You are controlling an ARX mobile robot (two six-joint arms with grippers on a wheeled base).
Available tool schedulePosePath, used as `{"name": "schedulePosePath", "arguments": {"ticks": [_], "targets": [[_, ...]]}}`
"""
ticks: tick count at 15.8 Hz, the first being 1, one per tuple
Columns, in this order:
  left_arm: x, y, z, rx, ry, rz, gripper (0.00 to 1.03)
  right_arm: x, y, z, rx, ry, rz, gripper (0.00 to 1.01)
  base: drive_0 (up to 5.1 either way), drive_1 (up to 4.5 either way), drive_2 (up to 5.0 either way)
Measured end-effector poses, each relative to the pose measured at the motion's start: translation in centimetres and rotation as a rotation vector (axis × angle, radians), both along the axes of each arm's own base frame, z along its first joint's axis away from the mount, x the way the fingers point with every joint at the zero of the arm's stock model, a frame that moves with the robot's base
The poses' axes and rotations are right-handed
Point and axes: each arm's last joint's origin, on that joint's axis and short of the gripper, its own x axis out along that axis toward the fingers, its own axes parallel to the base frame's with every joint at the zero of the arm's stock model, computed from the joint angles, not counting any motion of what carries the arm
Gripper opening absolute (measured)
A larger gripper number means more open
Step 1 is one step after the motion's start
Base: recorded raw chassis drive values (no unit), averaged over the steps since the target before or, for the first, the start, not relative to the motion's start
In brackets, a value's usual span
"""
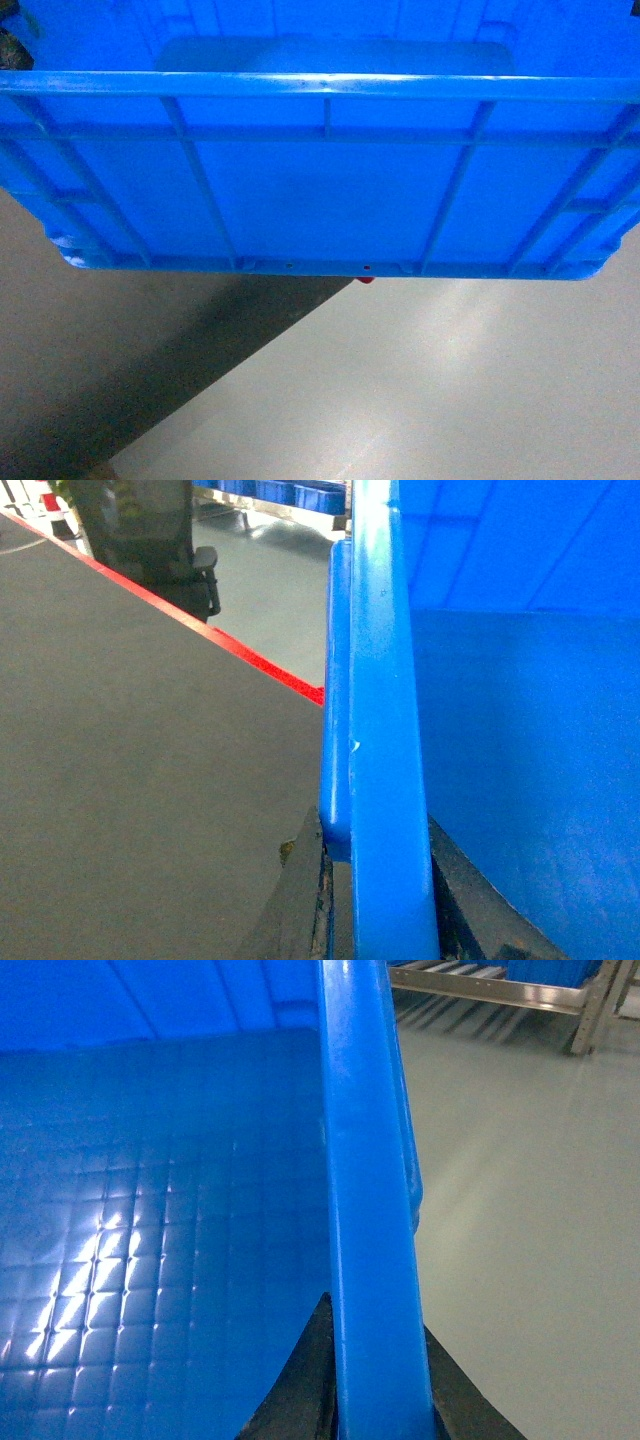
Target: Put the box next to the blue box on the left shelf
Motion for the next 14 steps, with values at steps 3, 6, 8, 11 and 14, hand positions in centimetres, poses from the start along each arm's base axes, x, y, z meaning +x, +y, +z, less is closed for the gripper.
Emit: {"name": "schedulePosePath", "arguments": {"ticks": [3,6,8,11,14], "targets": [[0.00,0.00,0.00,0.000,0.000,0.001,0.14,0.01,0.00,0.00,0.000,-0.001,0.000,0.09,-1.3,-1.34,-1.3],[0.00,0.00,0.00,0.000,0.000,0.000,0.14,0.00,0.00,-0.01,0.000,0.001,0.000,0.09,-1.3,-1.33,-1.3],[0.00,0.00,0.00,0.000,0.000,0.000,0.14,0.00,0.00,0.00,0.000,0.000,0.000,0.09,-1.3,-1.29,-1.3],[0.00,0.00,0.00,0.000,0.000,0.000,0.14,0.01,0.00,0.00,0.000,-0.001,0.000,0.09,-1.3,-1.31,-1.3],[0.01,0.00,-0.01,0.000,0.000,0.000,0.14,0.01,0.00,-0.01,0.000,0.000,0.000,0.09,-1.4,-1.40,-1.4]]}}
